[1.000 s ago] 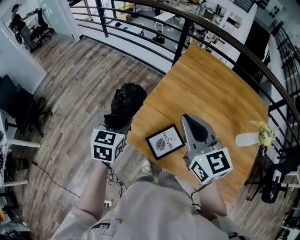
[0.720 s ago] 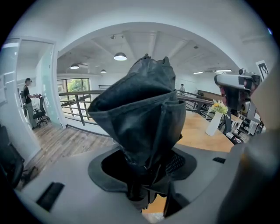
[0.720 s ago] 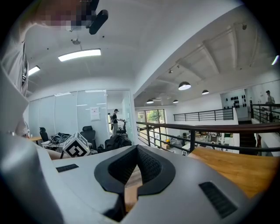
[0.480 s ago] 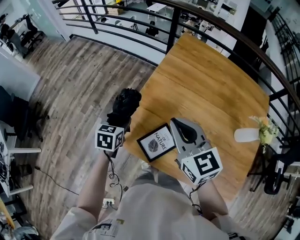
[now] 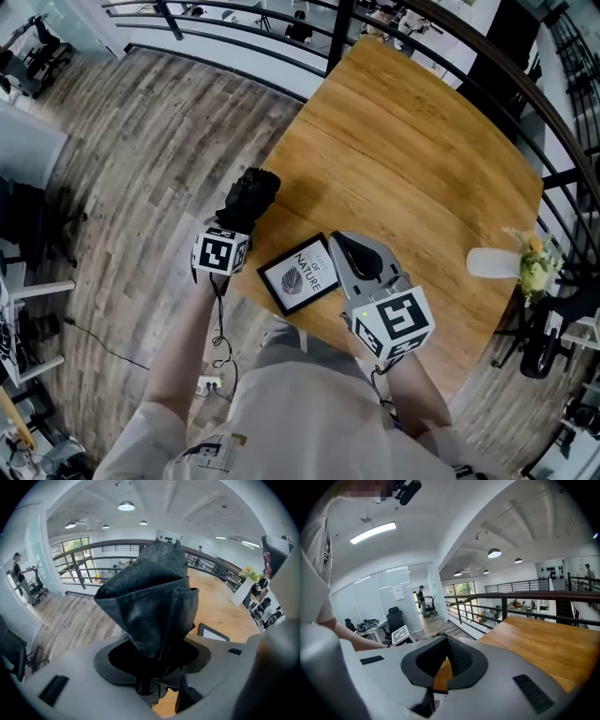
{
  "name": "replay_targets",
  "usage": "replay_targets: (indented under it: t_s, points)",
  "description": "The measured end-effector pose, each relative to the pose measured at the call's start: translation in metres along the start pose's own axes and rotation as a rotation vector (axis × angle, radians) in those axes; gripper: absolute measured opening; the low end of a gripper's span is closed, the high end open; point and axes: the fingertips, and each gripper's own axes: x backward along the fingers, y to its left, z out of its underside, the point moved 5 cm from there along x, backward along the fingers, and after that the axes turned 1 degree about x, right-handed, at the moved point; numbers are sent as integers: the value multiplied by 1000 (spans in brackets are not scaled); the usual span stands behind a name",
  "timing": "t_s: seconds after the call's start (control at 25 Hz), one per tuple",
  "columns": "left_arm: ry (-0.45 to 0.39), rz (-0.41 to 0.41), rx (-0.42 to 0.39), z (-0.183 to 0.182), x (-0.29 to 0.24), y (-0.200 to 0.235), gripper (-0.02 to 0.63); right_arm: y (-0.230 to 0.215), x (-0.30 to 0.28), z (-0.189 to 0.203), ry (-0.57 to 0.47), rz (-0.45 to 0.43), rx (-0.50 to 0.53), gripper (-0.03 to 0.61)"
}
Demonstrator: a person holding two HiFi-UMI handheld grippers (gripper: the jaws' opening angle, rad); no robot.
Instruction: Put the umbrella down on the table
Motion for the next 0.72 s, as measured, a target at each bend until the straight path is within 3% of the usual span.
replay_targets:
  t_s: [0.12,0.28,0.72]
  points:
    - [46,7,25,7,-16,1,239,-12,-3,18,39,3,-46,26]
    - [107,-2,19,14,-31,1,241,-22,-5,32,87,31,-33,26]
    - [217,-40,-15,27,-52,-5,254,-25,0,49,112,27,-57,26]
